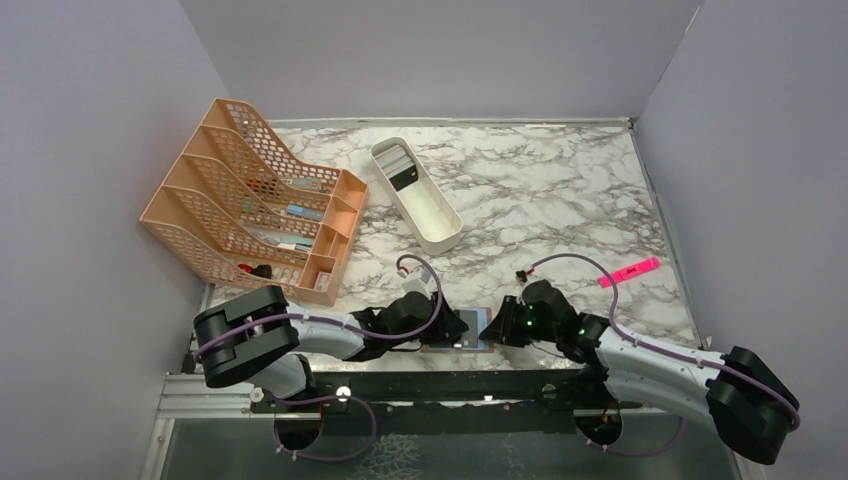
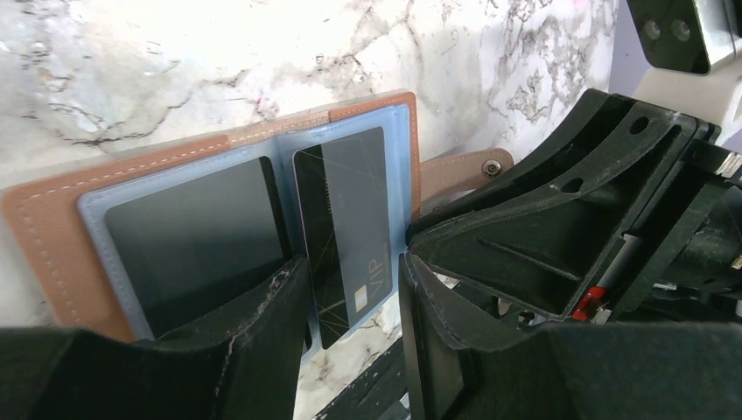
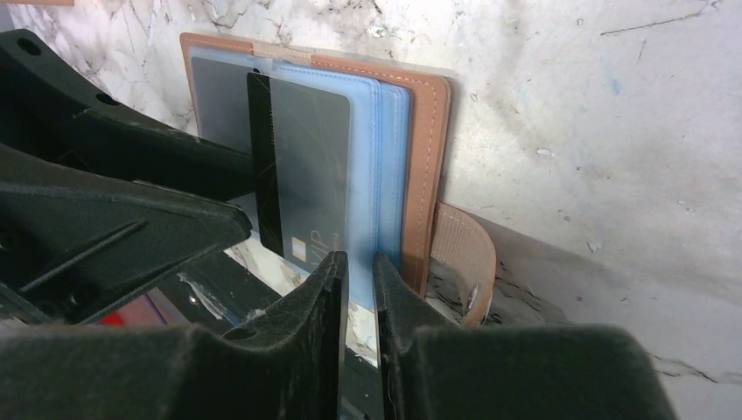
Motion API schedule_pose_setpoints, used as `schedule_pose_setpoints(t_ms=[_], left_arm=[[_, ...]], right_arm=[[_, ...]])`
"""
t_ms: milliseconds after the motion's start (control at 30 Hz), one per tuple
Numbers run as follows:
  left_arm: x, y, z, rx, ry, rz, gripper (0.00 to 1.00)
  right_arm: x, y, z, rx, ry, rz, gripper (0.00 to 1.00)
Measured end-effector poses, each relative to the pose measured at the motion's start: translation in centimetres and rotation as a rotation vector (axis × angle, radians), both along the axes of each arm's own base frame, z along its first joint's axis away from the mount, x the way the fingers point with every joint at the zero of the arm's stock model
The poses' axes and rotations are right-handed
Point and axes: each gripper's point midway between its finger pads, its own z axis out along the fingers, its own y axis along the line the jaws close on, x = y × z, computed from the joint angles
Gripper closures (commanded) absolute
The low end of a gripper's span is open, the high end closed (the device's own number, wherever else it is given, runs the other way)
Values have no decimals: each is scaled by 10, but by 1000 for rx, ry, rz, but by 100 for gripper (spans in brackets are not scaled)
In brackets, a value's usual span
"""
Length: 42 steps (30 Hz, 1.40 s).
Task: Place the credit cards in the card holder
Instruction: Insert the credit card into the storage box.
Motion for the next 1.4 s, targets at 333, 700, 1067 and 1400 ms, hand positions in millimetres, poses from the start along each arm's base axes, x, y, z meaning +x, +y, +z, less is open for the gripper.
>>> schedule_pose_setpoints(t_ms=[333,700,1067,1400], left_arm=[[-1,-8,-2,17,-11,-19,55],[-1,-2,-1,44,-22,-7,54],[3,-4,3,66,-35,-10,53],[5,-9,-2,88,-33,-16,53]], right_arm=[[0,1,0,10,-4,-1,78],[-2,-3,2,5,-6,0,78],[0,-12,5,-42,-18,-19,78],[1,-9,-2,-55,-4,-15,78]])
